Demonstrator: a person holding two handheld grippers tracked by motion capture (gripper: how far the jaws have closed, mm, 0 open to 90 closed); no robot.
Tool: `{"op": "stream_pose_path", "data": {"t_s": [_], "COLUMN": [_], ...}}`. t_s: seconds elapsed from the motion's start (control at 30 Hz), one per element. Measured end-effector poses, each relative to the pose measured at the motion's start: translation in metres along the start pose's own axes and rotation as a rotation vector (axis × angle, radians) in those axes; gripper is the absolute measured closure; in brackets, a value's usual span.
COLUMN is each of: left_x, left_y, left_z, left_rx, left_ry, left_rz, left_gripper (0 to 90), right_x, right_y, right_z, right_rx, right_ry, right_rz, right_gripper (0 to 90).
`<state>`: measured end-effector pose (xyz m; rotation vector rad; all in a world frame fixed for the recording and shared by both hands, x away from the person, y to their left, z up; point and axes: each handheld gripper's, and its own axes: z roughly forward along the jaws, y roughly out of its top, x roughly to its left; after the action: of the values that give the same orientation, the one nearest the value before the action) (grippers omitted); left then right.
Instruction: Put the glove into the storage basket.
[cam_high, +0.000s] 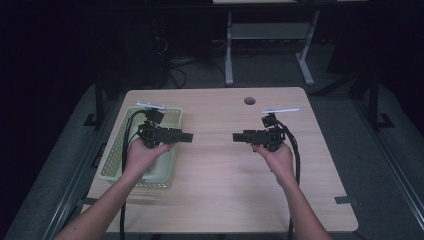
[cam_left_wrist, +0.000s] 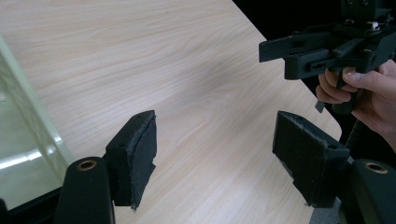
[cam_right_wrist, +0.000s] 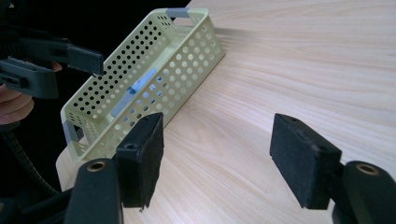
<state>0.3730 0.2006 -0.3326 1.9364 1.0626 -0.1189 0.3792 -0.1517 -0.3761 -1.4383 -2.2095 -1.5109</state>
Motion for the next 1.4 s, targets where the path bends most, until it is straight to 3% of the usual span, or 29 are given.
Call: {"op": "stream_pose_path", "data": {"t_s": [0.33,0.87,1.4], "left_x": [-0.008,-0.033,-0.041], "left_y": [0.0,-0.006,-0.016], "left_z": [0.01,0.029,0.047], "left_rx": [0.006,0.022,0.03], "left_ry": [-0.013,-0.072,-0.109], "left_rz": [0.007,0.063,0.069], "left_gripper": [28.7,27.9,27.0], "right_x": [-0.008,-0.03,-0.049], "right_y": [-0.007,-0.024,-0.042], "right_z": [-0.015,-0.033,-0.051], "right_rx": [0.0,-0.006,-0.005], "right_ry": [-0.017,-0.036,-0.071], "right_rz": [0.008,0.05,0.069], "right_gripper": [33.6,32.6,32.5]}}
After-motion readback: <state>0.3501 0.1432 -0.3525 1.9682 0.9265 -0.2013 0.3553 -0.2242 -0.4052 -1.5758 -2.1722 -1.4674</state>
